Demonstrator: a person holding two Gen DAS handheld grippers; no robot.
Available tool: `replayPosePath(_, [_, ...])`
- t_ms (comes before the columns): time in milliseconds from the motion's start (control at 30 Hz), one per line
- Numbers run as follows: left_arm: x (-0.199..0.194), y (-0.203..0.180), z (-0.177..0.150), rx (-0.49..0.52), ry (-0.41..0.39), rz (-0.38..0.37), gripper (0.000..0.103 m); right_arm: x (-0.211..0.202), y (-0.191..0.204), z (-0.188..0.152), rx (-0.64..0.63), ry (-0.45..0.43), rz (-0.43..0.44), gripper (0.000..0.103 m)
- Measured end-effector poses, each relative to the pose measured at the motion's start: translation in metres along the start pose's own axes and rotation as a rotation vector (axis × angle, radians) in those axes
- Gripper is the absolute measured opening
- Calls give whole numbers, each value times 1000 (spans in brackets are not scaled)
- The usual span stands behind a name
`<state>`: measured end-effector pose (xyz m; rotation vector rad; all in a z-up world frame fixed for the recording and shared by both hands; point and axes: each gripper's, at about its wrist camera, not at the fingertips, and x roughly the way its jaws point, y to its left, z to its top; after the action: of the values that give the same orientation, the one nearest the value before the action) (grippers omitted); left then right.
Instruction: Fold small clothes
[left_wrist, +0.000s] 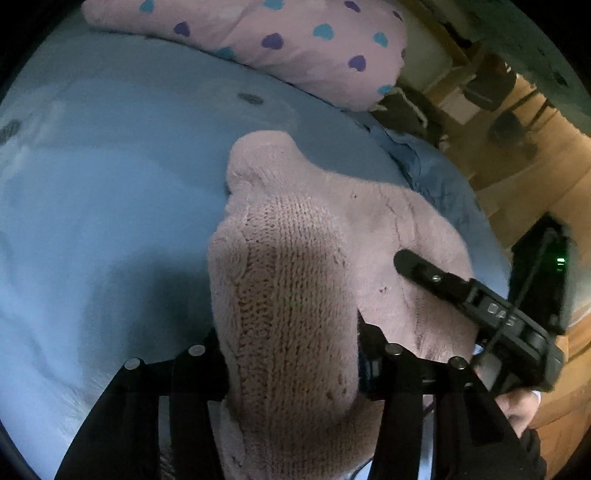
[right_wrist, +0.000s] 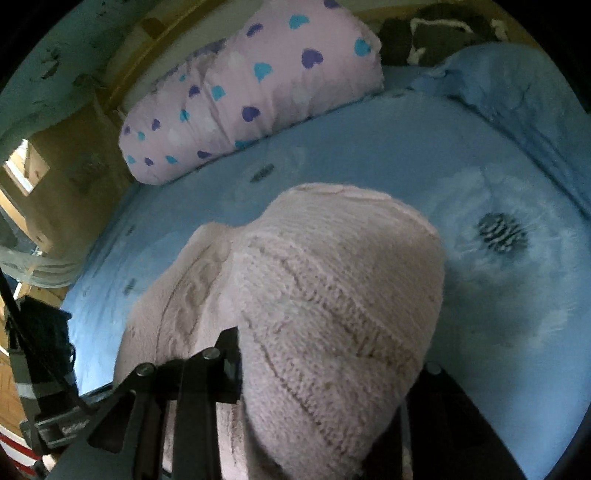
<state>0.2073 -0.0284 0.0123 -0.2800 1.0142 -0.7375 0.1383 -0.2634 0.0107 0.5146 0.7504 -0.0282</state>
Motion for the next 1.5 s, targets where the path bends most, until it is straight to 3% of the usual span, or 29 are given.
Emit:
replayPosePath(33, [-2, 6, -2, 7, -17, -14, 35, 5, -2, -1, 4, 8, -14, 53])
replayPosePath(67, [-5, 8, -2, 27, -33, -19, 37, 9, -4, 0, 10, 21, -23, 70])
replayPosePath(133, [-14, 6, -7, 82, -73, -6, 37, 7, -14, 3, 32, 40, -16, 79])
replayPosePath(200, [-28, -1, -9, 91, -119, 8, 37, -7, -27, 12, 68, 11, -13, 79])
replayPosePath(267, [-43, -8, -6, 78, -186, 25, 29, -35, -43, 24, 116, -88, -18, 79])
replayPosePath(333, [-61, -22, -4, 130, -280, 55, 19, -61, -58, 28, 190, -205, 6, 79])
replayPosePath(367, [-70, -35, -4, 192, -325, 67, 19, -70, -65, 28, 220, -245, 31, 80])
replayPosePath(433, [-75, -60, -8, 338, -344, 103, 14, -70, -67, 29, 221, -237, 51, 80])
replayPosePath(467, [-70, -70, -10, 398, -332, 144, 2, -63, -64, 28, 192, -203, 31, 80])
replayPosePath(533, [-46, -83, -17, 511, -269, 279, 0, -46, -52, 23, 119, -146, -23, 80])
replayPosePath(600, [-13, -68, -20, 479, -156, 390, 0, -30, -42, 13, 76, -103, -50, 80])
replayPosePath(700, [-4, -58, -21, 522, -163, 475, 0, -10, -22, 2, 24, -86, -55, 80])
replayPosePath(767, [-4, -49, -15, 488, -142, 474, 0, 7, -10, 3, -7, -67, -80, 76])
replayPosePath(833, [-7, -38, -15, 445, -138, 469, 0, 29, -2, 11, -20, -6, -73, 61])
replayPosePath(900, [-7, -35, -17, 451, -146, 497, 0, 38, 12, 21, -66, 12, -93, 55])
replayPosePath(1000, [-5, -34, -22, 445, -162, 541, 0, 47, 43, 32, -223, 61, -155, 49])
replayPosePath(1100, [-8, -34, -26, 414, -173, 531, 0, 52, 55, 36, -312, 107, -205, 50])
replayPosePath(1200, [-11, -30, -26, 394, -176, 499, 0, 42, 43, 45, -293, 129, -200, 64])
replayPosePath(1333, [-16, -19, -24, 329, -166, 446, 0, -3, 20, 50, -173, 33, -132, 68])
replayPosePath(1400, [-19, -14, -25, 302, -162, 434, 0, -30, 21, 40, -180, -32, -77, 68])
replayPosePath(1500, [-20, -6, -25, 276, -153, 419, 0, -53, 21, 11, -217, -67, -81, 78])
